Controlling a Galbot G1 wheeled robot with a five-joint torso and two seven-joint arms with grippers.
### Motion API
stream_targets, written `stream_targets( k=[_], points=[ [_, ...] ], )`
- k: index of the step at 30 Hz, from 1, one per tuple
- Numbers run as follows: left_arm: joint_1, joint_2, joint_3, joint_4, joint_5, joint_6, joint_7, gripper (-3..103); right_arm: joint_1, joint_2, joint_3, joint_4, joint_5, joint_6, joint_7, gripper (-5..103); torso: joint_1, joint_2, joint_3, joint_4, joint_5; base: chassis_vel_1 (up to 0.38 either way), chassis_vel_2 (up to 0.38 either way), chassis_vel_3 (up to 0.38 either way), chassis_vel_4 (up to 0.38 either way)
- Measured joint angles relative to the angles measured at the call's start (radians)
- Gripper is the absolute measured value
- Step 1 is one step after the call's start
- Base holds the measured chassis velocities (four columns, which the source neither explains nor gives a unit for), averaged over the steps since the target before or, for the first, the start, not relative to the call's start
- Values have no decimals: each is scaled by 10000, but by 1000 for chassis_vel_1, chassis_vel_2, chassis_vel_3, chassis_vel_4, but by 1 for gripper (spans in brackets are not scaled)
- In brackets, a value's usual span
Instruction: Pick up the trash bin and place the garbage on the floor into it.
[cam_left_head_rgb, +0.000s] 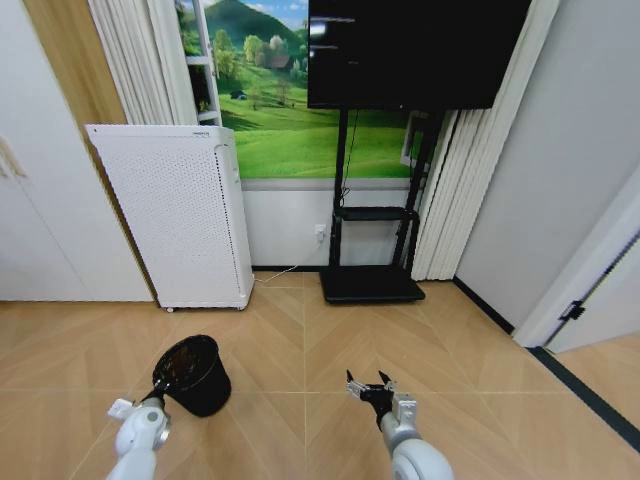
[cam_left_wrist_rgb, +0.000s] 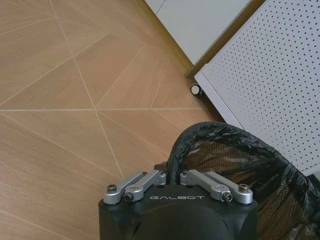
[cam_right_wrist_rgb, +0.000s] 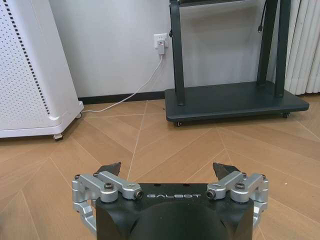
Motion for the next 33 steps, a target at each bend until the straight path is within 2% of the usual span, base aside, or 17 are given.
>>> stream_targets(
  k=[3,4,5,7,8,10,11,12,14,19,20,22,23,26,27,29,33],
  points=[
    [-62,12,29,109,119,-34,6,4,-13,6,1,-20,-23,48,-31,100,0,0,0,0,0,0,0,0,0],
    [-89,28,51,145,153,-48,28,10,-17,15,2,-27,-34,67,-44,100,0,0,0,0,1,0,0,0,0],
    [-89,28,51,145,153,-48,28,10,-17,15,2,-27,-34,67,-44,100,0,0,0,0,1,0,0,0,0],
    [-157,70,122,265,317,-87,103,20,-41,33,3,-42,-43,113,-77,100,0,0,-1,0,3,0,0,0,0],
    [-157,70,122,265,317,-87,103,20,-41,33,3,-42,-43,113,-77,100,0,0,-1,0,3,0,0,0,0],
    [-220,95,179,332,442,-104,148,31,-53,46,3,-77,-55,143,-95,100,0,0,-1,1,1,0,0,0,0],
    [-220,95,179,332,442,-104,148,31,-53,46,3,-77,-55,143,-95,100,0,0,-1,1,1,0,0,0,0],
    [-265,104,204,360,471,-128,156,42,-60,58,1,-104,-62,162,-100,100,0,0,-1,0,1,0,0,0,0],
    [-298,117,226,374,500,-146,163,42,-63,62,-1,-118,-67,175,-108,100,0,1,-1,0,1,0,0,0,0],
    [-385,232,277,400,805,-251,343,64,-62,82,-29,-191,-102,216,-137,100,0,0,-1,0,0,0,0,0,0],
    [-385,232,277,400,805,-251,343,64,-62,82,-29,-191,-102,216,-137,100,0,0,-1,0,0,0,0,0,0],
    [-412,278,287,264,966,-262,451,74,-49,96,-38,-229,-128,233,-139,100,0,0,-1,0,0,0,0,0,0],
    [-412,278,287,264,966,-262,451,74,-49,96,-38,-229,-128,233,-139,100,0,0,-1,0,0,0,0,0,0],
    [-269,295,349,-320,1767,-416,877,90,-37,100,-35,-232,-127,239,-138,100,0,0,-1,-1,2,0,0,0,0],
    [-269,295,349,-320,1767,-416,877,90,-37,100,-35,-232,-127,239,-138,100,0,0,-1,-1,2,0,0,0,0],
    [-47,289,484,-918,2201,-462,1017,98,-20,103,-23,-226,-115,240,-133,100,-1,1,-1,0,-1,0,0,0,0],
    [126,226,601,-1456,2711,-480,1143,100,-7,122,-13,-210,-89,240,-122,100,0,1,0,0,2,0,0,0,0]
  ],
)
